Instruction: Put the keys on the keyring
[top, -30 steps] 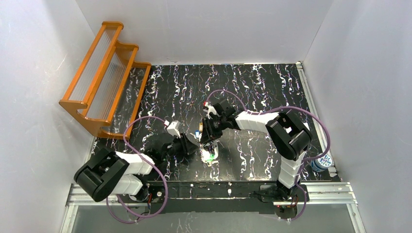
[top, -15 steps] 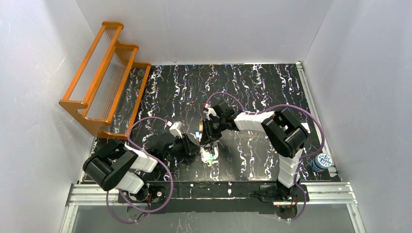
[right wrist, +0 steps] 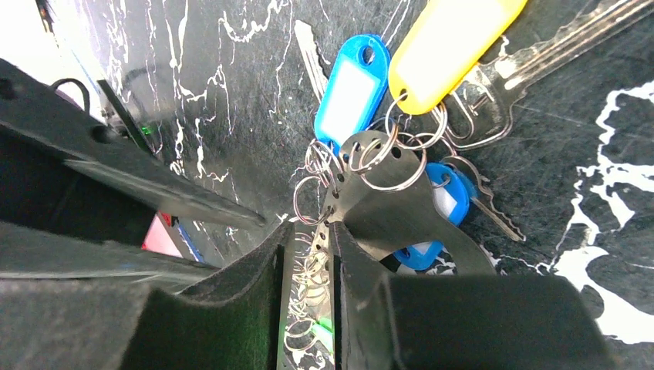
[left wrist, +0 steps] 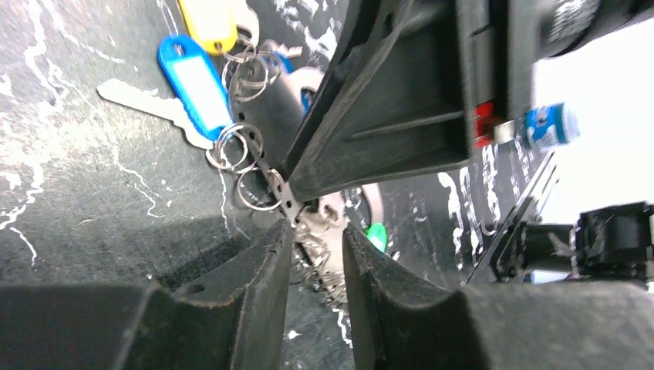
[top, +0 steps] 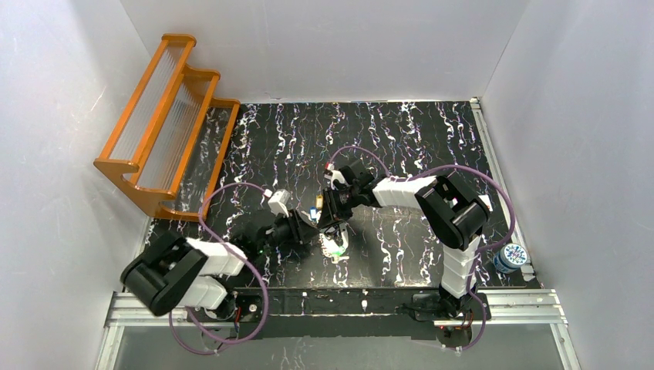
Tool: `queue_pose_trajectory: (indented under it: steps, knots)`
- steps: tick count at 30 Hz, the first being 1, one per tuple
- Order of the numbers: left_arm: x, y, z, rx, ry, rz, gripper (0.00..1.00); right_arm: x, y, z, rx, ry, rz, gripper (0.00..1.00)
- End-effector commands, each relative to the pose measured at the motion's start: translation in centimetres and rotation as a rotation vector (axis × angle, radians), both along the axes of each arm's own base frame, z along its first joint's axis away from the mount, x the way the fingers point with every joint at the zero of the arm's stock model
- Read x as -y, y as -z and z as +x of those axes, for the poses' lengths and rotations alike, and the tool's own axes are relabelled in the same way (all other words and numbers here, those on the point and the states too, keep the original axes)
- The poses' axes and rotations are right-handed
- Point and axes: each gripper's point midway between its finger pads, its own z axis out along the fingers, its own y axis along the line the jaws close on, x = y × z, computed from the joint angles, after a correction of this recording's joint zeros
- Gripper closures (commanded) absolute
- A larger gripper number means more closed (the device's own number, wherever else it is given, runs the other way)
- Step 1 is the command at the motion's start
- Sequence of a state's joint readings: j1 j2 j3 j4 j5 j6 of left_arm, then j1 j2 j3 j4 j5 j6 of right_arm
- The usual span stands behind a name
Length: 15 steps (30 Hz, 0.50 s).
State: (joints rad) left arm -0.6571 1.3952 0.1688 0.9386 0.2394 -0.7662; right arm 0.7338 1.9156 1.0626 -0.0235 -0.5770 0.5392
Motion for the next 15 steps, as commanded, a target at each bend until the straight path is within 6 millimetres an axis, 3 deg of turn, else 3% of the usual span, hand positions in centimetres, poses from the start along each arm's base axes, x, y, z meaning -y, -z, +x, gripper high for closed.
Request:
queue_pose_trajectory:
  steps: [1,4,7,15]
  knots:
    - [-2.5,0.2,0.8,0.017,-0.089,0.14,0.67,1.1,0.3,0.5,0.028,0.028,-0.029,0.68]
    - [-4.1,0.5,1.5,0.008,-0.145,0.242,0.59,1.1,0.0,0.5,0.033,0.029,-0.024,0.68]
    - [-4.2,0.5,2.0,0.003,-0.143,0.275,0.55,1.2,-0.1,0.3,0.029,0.024,-0.021,0.68]
    - [-0.7,1.8,2.5,-0.061,-0.03,0.208,0.57,1.5,0.2,-0.3,0.013,0.021,-0.022,0.7]
